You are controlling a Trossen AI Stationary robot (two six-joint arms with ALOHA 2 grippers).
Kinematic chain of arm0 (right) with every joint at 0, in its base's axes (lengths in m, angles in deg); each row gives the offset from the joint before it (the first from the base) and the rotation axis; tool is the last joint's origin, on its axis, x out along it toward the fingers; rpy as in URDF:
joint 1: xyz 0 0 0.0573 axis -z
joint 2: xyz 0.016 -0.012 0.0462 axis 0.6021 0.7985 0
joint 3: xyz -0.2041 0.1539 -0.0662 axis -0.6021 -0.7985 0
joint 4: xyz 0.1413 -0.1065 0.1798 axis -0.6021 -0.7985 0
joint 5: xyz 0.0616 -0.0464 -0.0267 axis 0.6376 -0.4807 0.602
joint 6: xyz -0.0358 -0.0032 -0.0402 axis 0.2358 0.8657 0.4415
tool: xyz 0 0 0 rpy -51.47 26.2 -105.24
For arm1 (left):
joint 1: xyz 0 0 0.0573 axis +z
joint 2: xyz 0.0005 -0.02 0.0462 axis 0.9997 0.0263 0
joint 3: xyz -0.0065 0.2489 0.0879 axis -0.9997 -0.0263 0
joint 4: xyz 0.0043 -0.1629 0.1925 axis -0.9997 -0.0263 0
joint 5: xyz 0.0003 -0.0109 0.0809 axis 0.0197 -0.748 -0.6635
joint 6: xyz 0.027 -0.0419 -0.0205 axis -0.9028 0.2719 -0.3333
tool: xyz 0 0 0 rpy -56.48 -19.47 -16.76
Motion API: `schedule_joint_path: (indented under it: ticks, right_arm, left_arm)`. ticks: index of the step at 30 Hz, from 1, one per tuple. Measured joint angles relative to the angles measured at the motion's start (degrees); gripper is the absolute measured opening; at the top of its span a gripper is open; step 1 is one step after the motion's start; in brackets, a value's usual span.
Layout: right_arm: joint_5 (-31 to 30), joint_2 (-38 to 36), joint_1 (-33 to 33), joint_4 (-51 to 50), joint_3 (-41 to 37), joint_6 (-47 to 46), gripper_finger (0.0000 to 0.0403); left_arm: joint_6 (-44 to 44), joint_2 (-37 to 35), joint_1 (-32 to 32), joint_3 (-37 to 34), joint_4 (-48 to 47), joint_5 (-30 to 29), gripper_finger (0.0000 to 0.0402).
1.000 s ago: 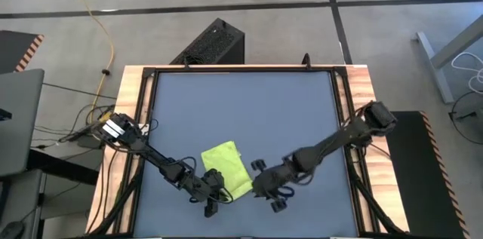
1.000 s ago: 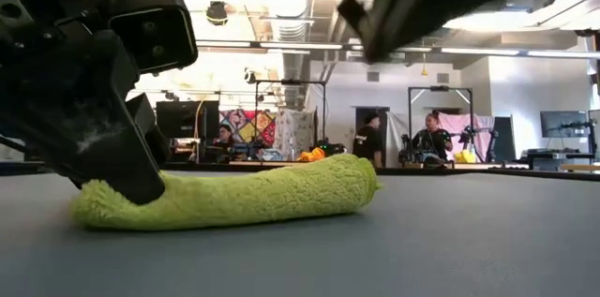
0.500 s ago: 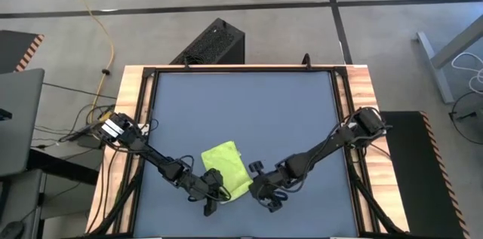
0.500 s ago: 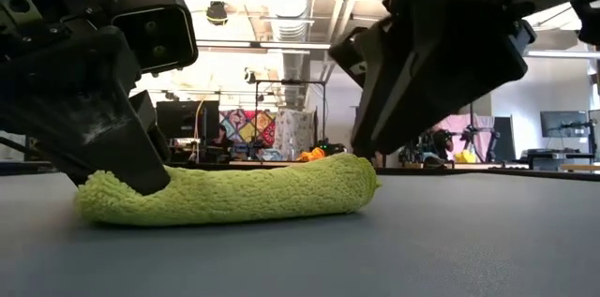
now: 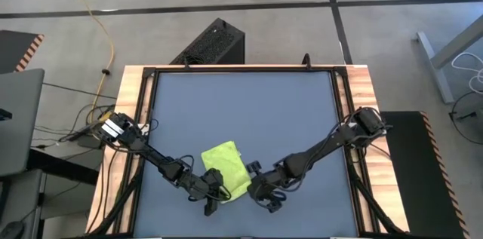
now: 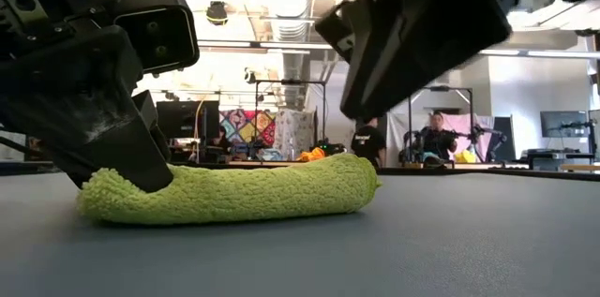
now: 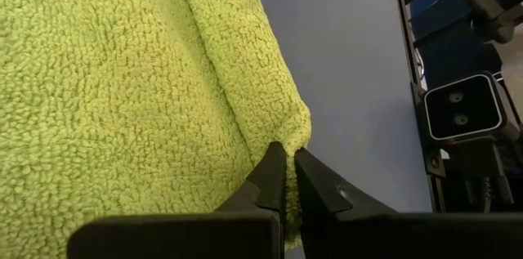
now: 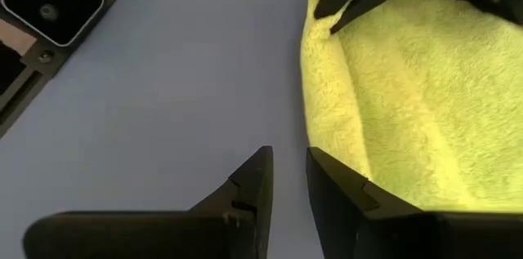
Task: Roll towel
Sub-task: Roll the green towel
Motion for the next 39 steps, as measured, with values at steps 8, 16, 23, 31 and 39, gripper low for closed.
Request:
schedule_joint_path:
  ticks: [8, 16, 23, 31, 39]
  right_arm:
    - [0.0, 0.0, 1.6, -6.1, 2.6, -0.9, 0.0144]
    - [0.0, 0.0, 1.9, -5.7, 2.6, -1.0, 0.0258]
    - [-0.7, 0.8, -1.8, -3.8, 2.6, 6.5, 0.0261]
    - [-4.2, 5.5, -0.5, -1.3, 2.6, 6.3, 0.0259]
    - [-4.2, 6.4, -0.3, -1.6, 2.7, 6.1, 0.0254]
  left_arm:
    - [-0.4, 0.0, 0.0, 0.0, 0.1, 0.2, 0.0000]
    - [-1.0, 0.0, 0.0, 0.0, 0.0, 0.4, 0.0000]
    - [-1.4, 0.0, 0.0, 0.0, 0.0, 0.2, 0.0000]
    - [-1.7, 0.0, -0.1, 0.0, 0.3, 0.1, 0.0000]
    - [-2.0, 0.0, -0.1, 0.0, 1.3, -0.1, 0.0000]
